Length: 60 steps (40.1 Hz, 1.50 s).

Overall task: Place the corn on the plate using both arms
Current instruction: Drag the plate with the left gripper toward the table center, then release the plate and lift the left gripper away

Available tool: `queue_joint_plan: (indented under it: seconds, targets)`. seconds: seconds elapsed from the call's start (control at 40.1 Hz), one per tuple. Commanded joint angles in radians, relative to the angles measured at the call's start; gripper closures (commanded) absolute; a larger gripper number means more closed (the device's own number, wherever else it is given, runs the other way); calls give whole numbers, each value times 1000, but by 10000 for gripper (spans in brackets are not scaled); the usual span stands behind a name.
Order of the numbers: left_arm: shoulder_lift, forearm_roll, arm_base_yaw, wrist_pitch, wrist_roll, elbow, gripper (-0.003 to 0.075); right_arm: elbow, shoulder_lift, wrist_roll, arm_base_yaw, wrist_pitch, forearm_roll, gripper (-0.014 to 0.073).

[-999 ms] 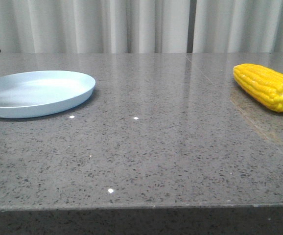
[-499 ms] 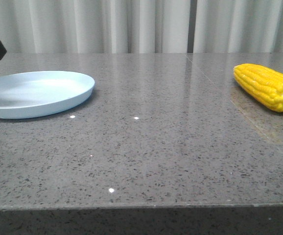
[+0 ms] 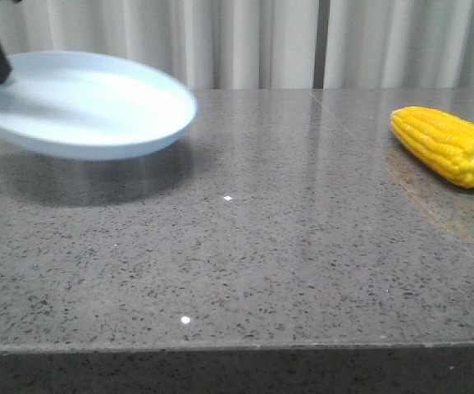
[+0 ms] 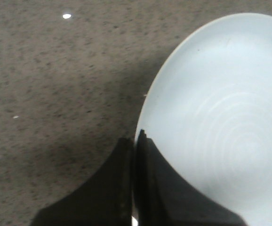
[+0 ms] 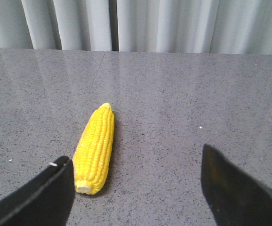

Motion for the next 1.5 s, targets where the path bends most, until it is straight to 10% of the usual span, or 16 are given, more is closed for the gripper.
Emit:
queue_joint_plan:
  seconds: [0.0, 0.599, 0.999, 1.323, 1.473]
  targets:
    - [-20, -59, -53, -39, -21, -56, 741, -37, 16, -3, -5, -76, 3, 14]
    - [159, -94, -132, -64, -116, -66, 734, -37, 16, -3, -5, -76, 3, 14]
    - [105, 10, -130, -50, -110, -66, 402, -37, 16, -3, -5, -76, 3, 14]
    - [-97, 94, 31, -61, -107, 42, 410, -37, 16, -3, -5, -76, 3, 14]
    - [-222, 100, 66, -126, -99, 162, 537, -37, 16, -3, -5, -76, 3, 14]
